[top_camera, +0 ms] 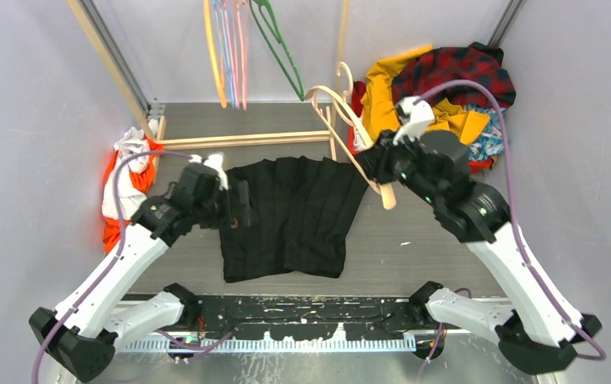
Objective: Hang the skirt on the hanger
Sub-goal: Pick up the hanger from the clothesline, then hang the skirt on the hanger.
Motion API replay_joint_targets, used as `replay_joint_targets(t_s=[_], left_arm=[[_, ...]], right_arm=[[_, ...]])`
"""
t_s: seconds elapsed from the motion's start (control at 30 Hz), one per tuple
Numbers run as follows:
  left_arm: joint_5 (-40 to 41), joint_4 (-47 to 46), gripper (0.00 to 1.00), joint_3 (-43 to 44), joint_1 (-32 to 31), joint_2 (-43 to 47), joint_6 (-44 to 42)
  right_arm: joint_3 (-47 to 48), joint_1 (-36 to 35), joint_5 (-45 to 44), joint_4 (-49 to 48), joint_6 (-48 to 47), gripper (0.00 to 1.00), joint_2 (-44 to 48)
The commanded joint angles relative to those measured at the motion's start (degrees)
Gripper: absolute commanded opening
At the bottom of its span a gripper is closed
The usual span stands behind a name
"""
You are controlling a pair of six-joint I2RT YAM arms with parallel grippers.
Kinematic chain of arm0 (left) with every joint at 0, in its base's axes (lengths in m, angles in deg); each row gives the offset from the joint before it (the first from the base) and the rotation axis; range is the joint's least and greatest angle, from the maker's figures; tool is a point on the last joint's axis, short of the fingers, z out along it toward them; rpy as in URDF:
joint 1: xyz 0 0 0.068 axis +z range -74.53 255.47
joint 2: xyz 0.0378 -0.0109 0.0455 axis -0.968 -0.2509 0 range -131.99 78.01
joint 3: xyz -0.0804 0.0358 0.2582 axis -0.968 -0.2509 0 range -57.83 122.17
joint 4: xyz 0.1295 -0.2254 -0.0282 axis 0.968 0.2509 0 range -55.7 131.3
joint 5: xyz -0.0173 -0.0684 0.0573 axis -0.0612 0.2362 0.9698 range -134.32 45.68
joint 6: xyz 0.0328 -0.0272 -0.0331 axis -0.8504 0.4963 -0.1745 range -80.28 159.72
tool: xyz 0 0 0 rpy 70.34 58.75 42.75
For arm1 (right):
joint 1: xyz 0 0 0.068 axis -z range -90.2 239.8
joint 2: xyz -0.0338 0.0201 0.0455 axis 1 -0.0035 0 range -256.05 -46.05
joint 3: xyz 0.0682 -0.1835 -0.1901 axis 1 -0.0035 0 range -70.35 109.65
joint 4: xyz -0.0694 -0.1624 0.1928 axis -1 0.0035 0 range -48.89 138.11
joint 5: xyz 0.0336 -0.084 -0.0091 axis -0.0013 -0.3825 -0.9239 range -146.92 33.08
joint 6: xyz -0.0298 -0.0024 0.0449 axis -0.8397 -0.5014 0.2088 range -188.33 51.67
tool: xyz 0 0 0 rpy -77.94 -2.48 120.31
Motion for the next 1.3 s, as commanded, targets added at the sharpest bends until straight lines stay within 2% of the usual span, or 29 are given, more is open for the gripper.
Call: replay_joint_targets(t_s=[0.0, 0.1, 0.2, 0.33, 0.57, 0.83, 0.93, 1.1, 1.17, 1.27], left_arm=[[5.7, -0.3, 0.99, -3.4, -13.3, -0.8, 4.9], [11.8, -1.3, 1.00, -6.5, -22.6, -3.2, 8.6], [16.1, -5.9, 0.99, -10.0, -28.5, -5.3, 11.1], [23.6, -10.7, 0.99, -12.4, -34.5, -8.2, 10.1], [26.5, -25.4, 0.98, -18.8, -41.2, -10.6, 4.8], [28.5, -30.5, 0.94, -19.7, -43.4, -18.8, 3.7], [29.5, -31.5, 0.87, -20.0, -43.5, -20.4, 3.4], [31.7, -31.3, 0.54, -19.2, -43.4, -22.7, 2.3], [32.1, -31.2, 0.37, -18.2, -43.5, -23.7, 1.8], [32.1, -30.4, 0.20, -15.8, -43.4, -24.9, 1.1]], right_arm=[[-2.9, 0.1, 5.6, 2.3, 4.4, 0.01, 8.2], [-6.9, 0.1, 6.6, 5.2, 6.1, 0.01, 13.3], [-9.6, 0.1, 6.1, 8.0, 6.9, 0.01, 17.9], [-11.6, 0.1, 6.0, 10.1, 7.2, 0.01, 21.2], [-13.7, 0.1, 6.9, 11.1, 7.6, 0.01, 23.2], [-13.9, 0.1, 7.2, 12.7, 7.9, 0.01, 24.9], [-14.0, 0.1, 7.4, 13.3, 8.1, 0.01, 25.7], [-15.0, 0.1, 7.5, 13.9, 8.6, 0.01, 27.0], [-15.4, 0.1, 7.7, 14.2, 8.8, 0.01, 27.5], [-15.5, 0.1, 8.0, 14.9, 9.2, 0.01, 28.1]])
